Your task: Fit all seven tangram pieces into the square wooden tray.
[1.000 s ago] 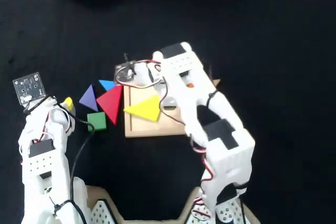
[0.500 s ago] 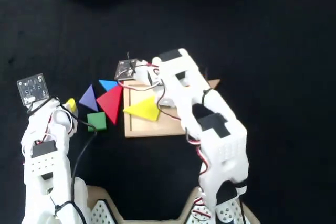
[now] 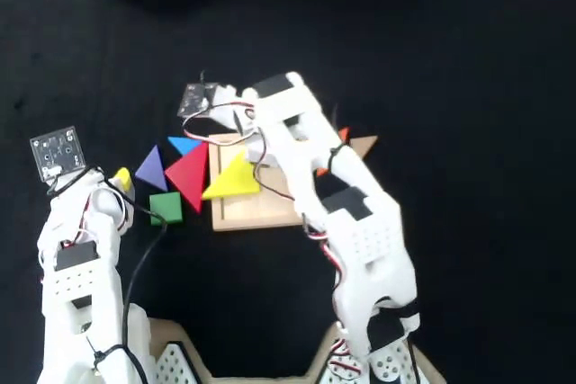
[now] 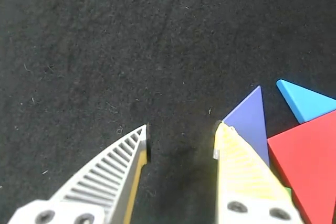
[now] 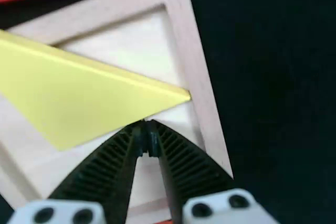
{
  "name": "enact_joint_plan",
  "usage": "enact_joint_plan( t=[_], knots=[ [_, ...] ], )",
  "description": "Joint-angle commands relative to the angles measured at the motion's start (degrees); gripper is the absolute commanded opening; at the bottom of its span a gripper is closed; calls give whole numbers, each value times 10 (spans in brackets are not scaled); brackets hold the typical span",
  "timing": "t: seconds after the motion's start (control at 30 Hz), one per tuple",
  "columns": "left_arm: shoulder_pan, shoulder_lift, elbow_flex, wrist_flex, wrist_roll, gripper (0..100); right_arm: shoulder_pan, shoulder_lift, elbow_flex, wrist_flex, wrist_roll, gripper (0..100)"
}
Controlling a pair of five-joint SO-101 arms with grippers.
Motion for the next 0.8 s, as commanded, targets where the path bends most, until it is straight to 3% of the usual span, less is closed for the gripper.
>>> enact_joint_plan(
  t=[0.0,0.17,0.4,0.6,0.77],
  knots=[
    [6,-4,-4,-11,4,209,-38,-12,-32,-5,-7,11],
    [6,-4,-4,-11,4,209,-40,-15,-80,10,-29,11],
    [6,-4,-5,-11,4,209,-29,-51,-171,134,-82,11],
    [6,-4,-5,-11,4,209,-29,-78,-167,216,-96,11],
    [6,-4,-4,-11,4,209,-42,-94,-102,220,-122,11]
  ],
)
